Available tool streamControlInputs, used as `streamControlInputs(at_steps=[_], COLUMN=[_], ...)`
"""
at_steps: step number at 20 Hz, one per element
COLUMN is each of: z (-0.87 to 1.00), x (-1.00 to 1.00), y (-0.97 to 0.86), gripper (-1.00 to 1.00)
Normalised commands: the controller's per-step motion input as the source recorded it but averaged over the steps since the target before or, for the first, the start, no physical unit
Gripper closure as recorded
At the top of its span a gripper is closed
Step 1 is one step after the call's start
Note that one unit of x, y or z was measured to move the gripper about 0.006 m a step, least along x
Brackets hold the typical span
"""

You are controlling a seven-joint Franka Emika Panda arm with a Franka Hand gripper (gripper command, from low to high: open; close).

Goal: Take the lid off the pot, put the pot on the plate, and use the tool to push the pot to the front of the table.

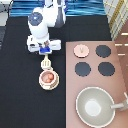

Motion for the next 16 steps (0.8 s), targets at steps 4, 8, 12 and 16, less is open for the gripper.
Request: streamControlInputs(at_steps=[4, 8, 12, 16], z=[0.13, -0.56, -0.94, -0.27], x=[-0.97, -0.79, -0.19, 0.59], y=[0.27, 0.11, 0.35, 0.11], gripper=[1.00, 1.00, 1.00, 1.00])
